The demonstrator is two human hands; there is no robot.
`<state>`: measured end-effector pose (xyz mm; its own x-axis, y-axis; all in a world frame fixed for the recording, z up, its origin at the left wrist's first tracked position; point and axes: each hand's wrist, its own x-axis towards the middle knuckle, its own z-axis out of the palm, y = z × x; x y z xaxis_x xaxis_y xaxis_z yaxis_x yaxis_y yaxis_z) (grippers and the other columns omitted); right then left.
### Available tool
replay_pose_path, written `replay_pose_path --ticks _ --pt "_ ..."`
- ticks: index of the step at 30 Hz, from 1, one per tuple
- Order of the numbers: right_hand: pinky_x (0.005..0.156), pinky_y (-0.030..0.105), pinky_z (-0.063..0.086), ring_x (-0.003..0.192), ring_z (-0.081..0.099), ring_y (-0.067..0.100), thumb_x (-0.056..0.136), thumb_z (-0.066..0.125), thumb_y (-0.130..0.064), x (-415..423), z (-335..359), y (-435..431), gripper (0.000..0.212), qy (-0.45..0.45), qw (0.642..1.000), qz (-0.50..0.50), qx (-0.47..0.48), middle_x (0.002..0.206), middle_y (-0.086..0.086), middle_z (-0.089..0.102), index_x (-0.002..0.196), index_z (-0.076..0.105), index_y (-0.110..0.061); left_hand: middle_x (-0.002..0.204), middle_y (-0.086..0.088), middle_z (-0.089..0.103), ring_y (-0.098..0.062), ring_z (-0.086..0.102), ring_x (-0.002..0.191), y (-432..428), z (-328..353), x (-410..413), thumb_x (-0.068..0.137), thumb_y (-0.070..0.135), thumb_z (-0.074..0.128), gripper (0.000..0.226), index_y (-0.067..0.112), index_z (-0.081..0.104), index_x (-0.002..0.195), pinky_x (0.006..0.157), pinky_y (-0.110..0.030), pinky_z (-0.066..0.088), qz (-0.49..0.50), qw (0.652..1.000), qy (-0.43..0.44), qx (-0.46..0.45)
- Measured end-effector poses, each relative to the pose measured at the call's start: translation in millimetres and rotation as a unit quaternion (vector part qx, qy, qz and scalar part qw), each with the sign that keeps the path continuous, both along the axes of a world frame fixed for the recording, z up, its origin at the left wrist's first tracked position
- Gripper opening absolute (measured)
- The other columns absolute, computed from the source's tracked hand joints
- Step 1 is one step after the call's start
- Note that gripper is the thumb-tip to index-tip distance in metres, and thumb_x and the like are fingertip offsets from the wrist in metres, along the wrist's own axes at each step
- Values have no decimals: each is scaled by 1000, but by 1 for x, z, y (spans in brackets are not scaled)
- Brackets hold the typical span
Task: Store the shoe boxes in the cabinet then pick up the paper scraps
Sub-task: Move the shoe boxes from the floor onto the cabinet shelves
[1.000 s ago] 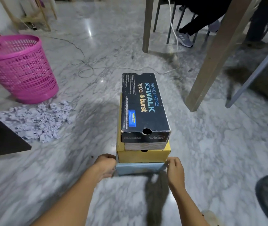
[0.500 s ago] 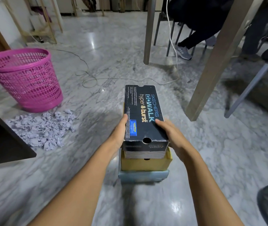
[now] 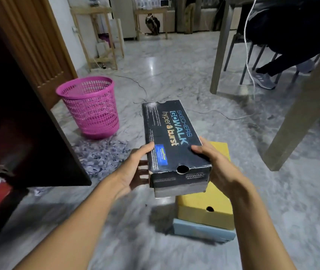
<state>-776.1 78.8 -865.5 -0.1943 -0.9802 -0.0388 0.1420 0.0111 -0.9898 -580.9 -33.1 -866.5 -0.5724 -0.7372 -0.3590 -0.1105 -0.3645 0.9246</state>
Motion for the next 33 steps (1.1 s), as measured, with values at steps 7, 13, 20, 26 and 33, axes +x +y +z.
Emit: replay_pose_path --ticks 7,13,20,26,33 --pt "74 32 54 109 66 22 98 48 -23 91 33 -47 36 -31 986 166 0 127 6 68 131 61 -30 130 -25 59 -33 57 104 4 32 127 54 55 78 89 10 60 129 88 -43 52 102 994 8 28" --pt "94 51 45 123 60 30 96 47 -27 174 64 -71 38 3 954 301 -15 133 2 65 128 60 -40 122 -23 65 -32 61 99 41 61 217 51 51 76 74 11 67 113 92 -46 50 225 974 20 15" --pt "80 33 58 101 71 18 99 45 -27 252 119 -91 34 -24 926 374 -35 118 2 73 127 65 -29 75 -19 65 -6 66 55 55 123 285 52 46 89 60 -3 60 71 64 -12 55 351 929 19 -112" --pt "72 33 55 86 73 15 92 59 -46 294 171 -128 31 -2 974 218 -70 100 2 78 105 73 -22 79 -8 66 -18 61 62 29 184 303 78 42 67 38 12 66 101 57 -29 54 431 893 33 -124" --pt "94 40 50 76 58 0 93 65 -38 349 202 -179 9 57 970 159 -176 85 -13 62 94 57 -34 76 -1 75 -21 69 74 -28 239 333 71 43 73 39 20 70 102 74 -37 54 498 856 40 -130"
